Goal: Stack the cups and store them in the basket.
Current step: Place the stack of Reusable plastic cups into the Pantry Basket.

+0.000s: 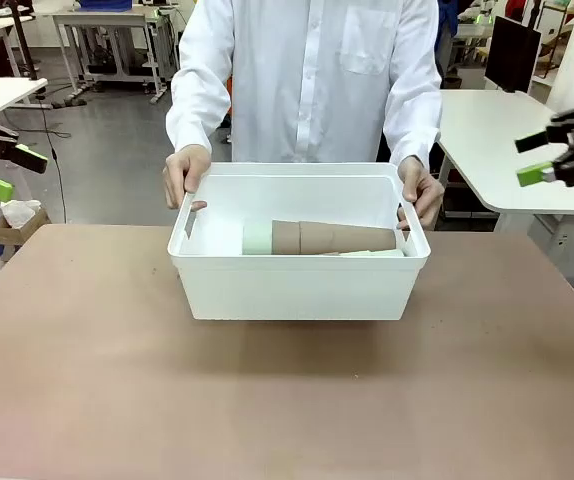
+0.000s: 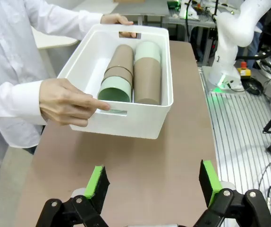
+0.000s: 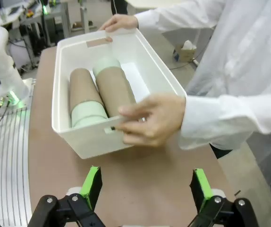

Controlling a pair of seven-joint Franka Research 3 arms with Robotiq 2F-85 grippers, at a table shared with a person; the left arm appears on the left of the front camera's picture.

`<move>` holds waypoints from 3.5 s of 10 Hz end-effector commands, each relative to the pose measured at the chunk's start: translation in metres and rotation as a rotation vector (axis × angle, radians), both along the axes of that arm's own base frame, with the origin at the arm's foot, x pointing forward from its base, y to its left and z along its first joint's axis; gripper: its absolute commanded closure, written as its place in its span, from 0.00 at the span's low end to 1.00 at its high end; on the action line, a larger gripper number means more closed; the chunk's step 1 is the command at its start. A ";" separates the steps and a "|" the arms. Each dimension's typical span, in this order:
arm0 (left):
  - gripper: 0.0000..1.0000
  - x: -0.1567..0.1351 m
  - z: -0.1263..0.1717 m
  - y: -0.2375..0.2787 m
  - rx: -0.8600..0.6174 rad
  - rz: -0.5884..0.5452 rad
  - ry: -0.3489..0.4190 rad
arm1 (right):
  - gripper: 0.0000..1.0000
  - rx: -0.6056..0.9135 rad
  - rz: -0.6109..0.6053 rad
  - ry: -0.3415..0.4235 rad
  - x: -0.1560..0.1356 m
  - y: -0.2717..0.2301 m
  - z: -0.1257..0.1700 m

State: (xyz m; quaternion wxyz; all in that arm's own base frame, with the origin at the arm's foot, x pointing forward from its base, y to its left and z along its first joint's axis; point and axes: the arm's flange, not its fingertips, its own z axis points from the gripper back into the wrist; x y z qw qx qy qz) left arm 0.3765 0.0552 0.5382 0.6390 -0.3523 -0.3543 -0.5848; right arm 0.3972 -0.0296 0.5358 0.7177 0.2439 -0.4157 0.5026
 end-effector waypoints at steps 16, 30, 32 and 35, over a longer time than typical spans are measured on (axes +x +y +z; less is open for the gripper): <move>0.00 -0.001 0.003 -0.001 -0.008 0.000 0.009 | 0.00 0.008 -0.004 -0.002 0.001 -0.011 -0.008; 0.00 -0.001 0.003 -0.001 -0.008 0.000 0.009 | 0.00 0.008 -0.004 -0.002 0.001 -0.011 -0.008; 0.00 -0.001 0.003 -0.001 -0.008 0.000 0.009 | 0.00 0.008 -0.004 -0.002 0.001 -0.011 -0.008; 0.00 -0.001 0.003 -0.001 -0.008 0.000 0.009 | 0.00 0.008 -0.004 -0.002 0.001 -0.011 -0.008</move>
